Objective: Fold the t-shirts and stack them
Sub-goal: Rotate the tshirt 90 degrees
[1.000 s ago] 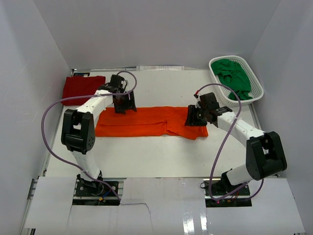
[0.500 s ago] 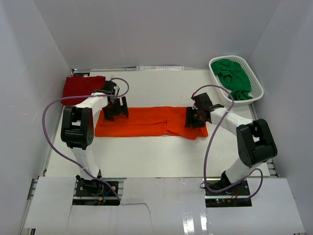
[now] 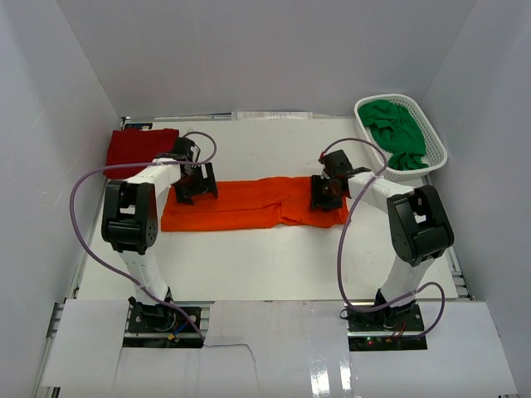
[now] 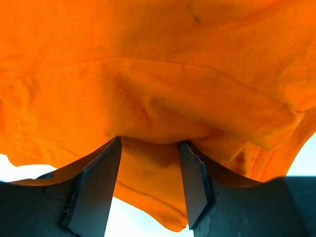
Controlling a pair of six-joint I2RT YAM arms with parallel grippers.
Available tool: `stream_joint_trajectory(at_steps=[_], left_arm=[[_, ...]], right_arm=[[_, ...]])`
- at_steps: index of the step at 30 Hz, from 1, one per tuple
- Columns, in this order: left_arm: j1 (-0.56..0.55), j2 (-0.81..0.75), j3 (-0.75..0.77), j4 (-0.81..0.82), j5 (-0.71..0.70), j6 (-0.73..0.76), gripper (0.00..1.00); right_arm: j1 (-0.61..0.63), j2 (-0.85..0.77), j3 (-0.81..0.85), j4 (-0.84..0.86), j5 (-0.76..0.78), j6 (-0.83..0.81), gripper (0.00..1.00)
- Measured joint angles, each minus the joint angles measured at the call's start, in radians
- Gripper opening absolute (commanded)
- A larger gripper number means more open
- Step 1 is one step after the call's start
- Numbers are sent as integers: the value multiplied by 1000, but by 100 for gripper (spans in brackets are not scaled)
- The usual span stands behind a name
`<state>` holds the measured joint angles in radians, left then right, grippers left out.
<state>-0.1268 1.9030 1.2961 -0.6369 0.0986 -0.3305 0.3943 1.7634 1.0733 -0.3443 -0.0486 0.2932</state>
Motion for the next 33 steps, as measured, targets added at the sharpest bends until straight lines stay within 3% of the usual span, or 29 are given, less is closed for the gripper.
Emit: stream_joint_trajectory(at_steps=[9,18,27,33], left_arm=[[6,-79,-115,104,13,-53,98],[-2,-347,-428,172,72,-247,98],[-264,-417,-514,180,120,-416,98],[-355,-502,-624,268,178,-529,98]], right_arm=[[-60,222,290,-29,-23,-42,57],[-142,465,649,-78,-111,-92,57],[-172,722,1041,-98,-270,-108,58],[-204,824,1178,-69,-397,-61,58]])
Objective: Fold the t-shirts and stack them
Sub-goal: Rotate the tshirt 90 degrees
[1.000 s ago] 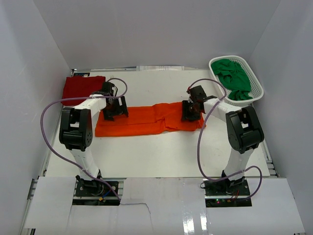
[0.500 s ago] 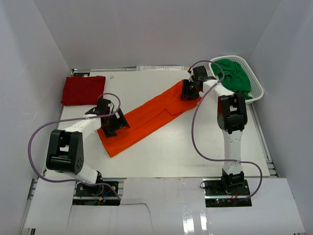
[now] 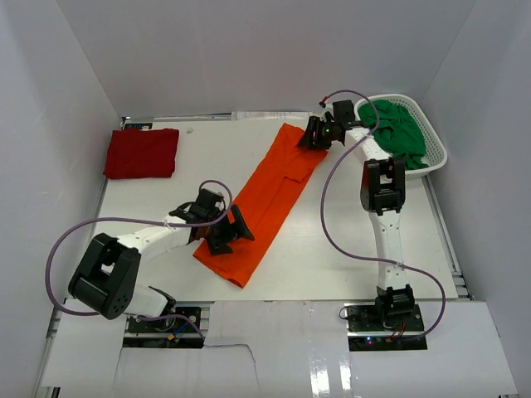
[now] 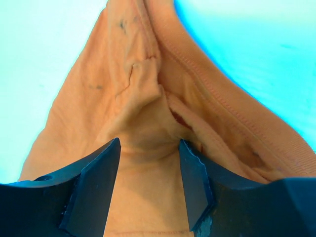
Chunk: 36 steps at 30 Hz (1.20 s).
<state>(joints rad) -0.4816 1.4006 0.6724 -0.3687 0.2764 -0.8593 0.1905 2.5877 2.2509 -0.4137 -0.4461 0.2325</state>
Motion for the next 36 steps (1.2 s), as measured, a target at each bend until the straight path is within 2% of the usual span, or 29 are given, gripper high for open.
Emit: stream_joint_trajectory(at_steps=[8,15,22,26,31,34,35,36], left_arm=[[-201,45,-10,93,63,-140,98],[-371,121,-2,209,152,-262,98],[-496,263,150,199,216,-267,98],[-513,270,209,148,246,-256,98],[-504,263,419,2,246,-189,98],[-456,232,562,-60,246,-140,98],[-402,197,618,-82,252,-110,98],[-388,188,626,-86,254,-105,98]], right_arm=[[-33,52,7,145,-156,126,59],[-31,116,72,251,-186,227,60],[-35,135,47,404,-213,342,61],[-42,135,13,522,-248,423,64],[-61,132,-45,773,-315,581,69],[-76,101,-87,911,-347,678,71],[-84,68,-122,963,-366,716,71],[-89,45,-143,982,-379,732,71]])
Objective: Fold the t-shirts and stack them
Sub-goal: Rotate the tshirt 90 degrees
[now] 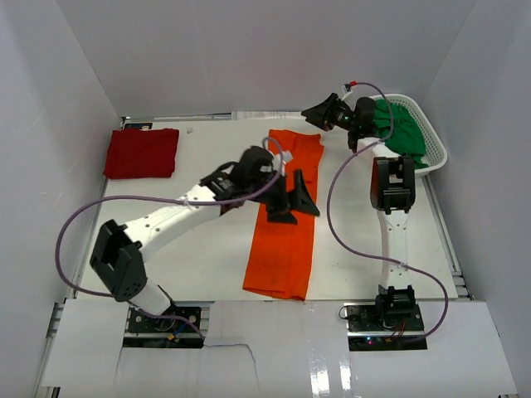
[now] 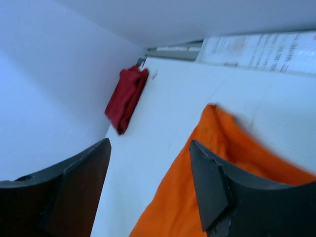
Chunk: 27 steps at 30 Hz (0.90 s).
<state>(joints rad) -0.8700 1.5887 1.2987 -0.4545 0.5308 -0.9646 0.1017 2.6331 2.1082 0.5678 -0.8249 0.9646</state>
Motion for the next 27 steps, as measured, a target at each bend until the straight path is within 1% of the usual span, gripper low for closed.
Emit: stream_joint_trajectory(at_steps=[2,3,4,6,8,9,11,13,15,16,18,20,21,22,23,24,25,26,27], left_arm=[[110,-61,20,-7,16,43,98],[169,-89,17,-11,26,66,98],[231,-115,8,-13,31,92,98],[344,-152,-23,-19,31,146,98],[412,-167,-62,-35,27,215,98],[429,-167,-84,-48,27,251,98],[445,-161,-123,-74,26,311,98],[454,-152,-150,-100,21,362,98],[461,-152,-164,-121,3,404,98],[462,-156,-167,-121,-4,421,98],[462,-175,-180,-113,-27,454,98],[463,-208,-196,-111,-42,483,98],[464,-227,-205,-110,-44,497,98],[465,-241,-212,-111,-44,508,98],[465,-253,-220,-111,-43,518,98],[465,-262,-232,-109,-42,526,98],[465,-269,-245,-109,-39,532,98],[465,-272,-265,-107,-31,534,98],[467,-273,-290,-104,-24,534,98]], right_arm=[[-17,-117,-131,57,-34,32,71],[-24,-198,-219,82,-44,39,71],[-31,-303,-344,99,-60,42,71],[-47,-513,-551,106,-79,-2,71],[-51,-711,-717,50,-84,-97,74],[-45,-812,-784,-7,-68,-162,77],[-13,-984,-894,-135,-19,-290,89],[46,-1120,-960,-283,68,-414,94],[138,-1242,-1012,-425,188,-532,80],[188,-1303,-1048,-481,248,-587,92],[266,-1437,-1148,-549,325,-662,90],[283,-1574,-1268,-583,401,-683,90],[269,-1632,-1335,-589,434,-684,98],[254,-1667,-1376,-618,447,-681,83],[242,-1675,-1394,-666,461,-686,81],[238,-1654,-1390,-711,481,-683,82],[248,-1627,-1380,-750,499,-677,87],[275,-1593,-1378,-789,528,-663,90],[304,-1584,-1382,-829,544,-649,98]])
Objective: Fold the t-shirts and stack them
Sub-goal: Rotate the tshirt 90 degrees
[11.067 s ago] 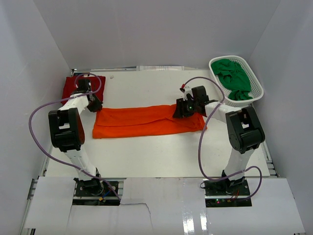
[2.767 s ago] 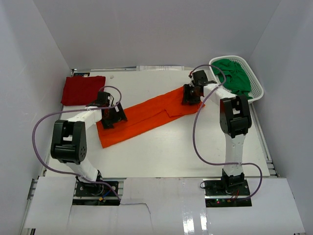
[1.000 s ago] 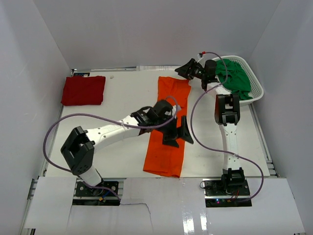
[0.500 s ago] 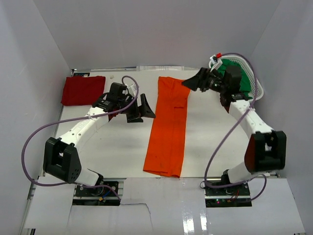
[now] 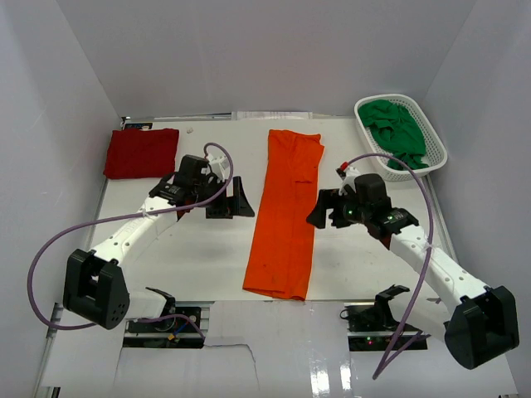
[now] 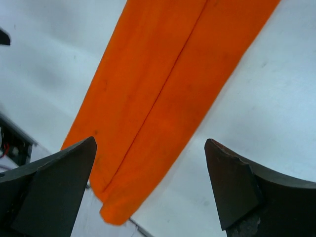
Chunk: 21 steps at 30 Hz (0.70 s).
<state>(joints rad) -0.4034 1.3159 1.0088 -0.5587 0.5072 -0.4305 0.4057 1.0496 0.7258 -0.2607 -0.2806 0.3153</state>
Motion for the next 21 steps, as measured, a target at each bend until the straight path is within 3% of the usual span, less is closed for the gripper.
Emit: stream_joint_trajectory(at_steps=[3,10,15,21], left_arm=[[1,3,-94,-3,23,-15,98],[-7,12,-294,-18,43,-77,98],[-94,17,-318,-11,43,-130,98],[-232,46,-378,52,40,-213,98]], right_arm=[[85,-52,-56,-56,20,67,90],[240,-228,-270,-85,44,290,100],[436,-256,-378,-79,80,459,100],[559,-241,-436,2,123,607,82]])
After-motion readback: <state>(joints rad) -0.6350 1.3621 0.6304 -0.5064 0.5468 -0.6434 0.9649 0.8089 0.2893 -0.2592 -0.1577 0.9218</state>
